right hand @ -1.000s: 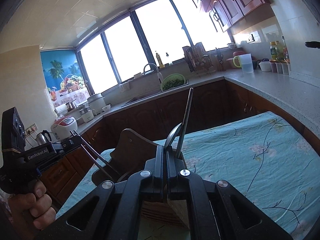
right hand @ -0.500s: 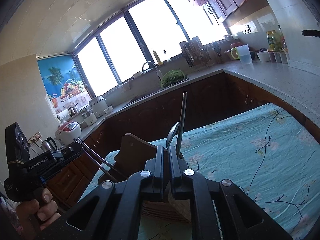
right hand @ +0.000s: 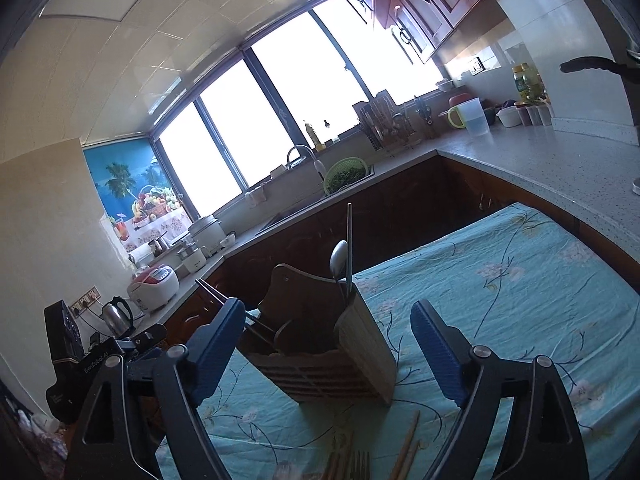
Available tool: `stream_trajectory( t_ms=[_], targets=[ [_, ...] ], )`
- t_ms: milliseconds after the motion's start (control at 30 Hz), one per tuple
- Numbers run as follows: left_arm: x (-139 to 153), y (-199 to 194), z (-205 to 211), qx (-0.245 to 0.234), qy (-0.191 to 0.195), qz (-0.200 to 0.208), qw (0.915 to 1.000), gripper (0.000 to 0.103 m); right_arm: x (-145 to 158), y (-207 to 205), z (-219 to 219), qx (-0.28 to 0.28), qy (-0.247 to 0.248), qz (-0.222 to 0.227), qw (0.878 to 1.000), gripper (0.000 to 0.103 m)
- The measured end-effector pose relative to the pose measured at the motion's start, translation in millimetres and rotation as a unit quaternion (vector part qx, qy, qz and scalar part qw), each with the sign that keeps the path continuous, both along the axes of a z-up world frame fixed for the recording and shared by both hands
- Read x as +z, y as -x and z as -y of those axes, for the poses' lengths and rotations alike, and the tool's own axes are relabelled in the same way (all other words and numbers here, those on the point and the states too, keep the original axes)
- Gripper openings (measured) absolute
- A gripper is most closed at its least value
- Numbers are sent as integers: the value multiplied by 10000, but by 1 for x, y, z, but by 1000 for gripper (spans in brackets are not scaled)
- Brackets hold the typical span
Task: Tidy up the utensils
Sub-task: 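Lower the knife and chopstick into the holder and open both tools, then move both open tools back over the remaining utensils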
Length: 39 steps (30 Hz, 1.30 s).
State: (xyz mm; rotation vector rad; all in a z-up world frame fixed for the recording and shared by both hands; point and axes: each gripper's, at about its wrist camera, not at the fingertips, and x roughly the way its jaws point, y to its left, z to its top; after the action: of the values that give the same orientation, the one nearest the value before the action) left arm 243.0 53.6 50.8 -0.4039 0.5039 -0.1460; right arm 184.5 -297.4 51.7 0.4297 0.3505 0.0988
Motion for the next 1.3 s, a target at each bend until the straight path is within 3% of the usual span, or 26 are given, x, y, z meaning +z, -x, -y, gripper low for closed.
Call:
stream_trajectory(
  t_ms=[333, 667, 1100, 1300],
  targets=[
    [-22, 61, 5, -210, 12, -484, 9986, 80, -26, 62, 7, -104, -74, -468, 9988, 92],
    [-39, 87, 15, -454, -126, -935, 9945, 80, -60, 109, 1, -322, 209, -1018, 9941, 92],
    [-56, 92, 43, -808, -423, -1327, 9870, 80, -80, 119, 0, -501, 559, -1493, 9859, 92],
    [-60, 75, 68, -1031, -800, -1540, 9794, 80, -84, 110, 2, -459, 632, -1679, 9827, 92]
  ],
)
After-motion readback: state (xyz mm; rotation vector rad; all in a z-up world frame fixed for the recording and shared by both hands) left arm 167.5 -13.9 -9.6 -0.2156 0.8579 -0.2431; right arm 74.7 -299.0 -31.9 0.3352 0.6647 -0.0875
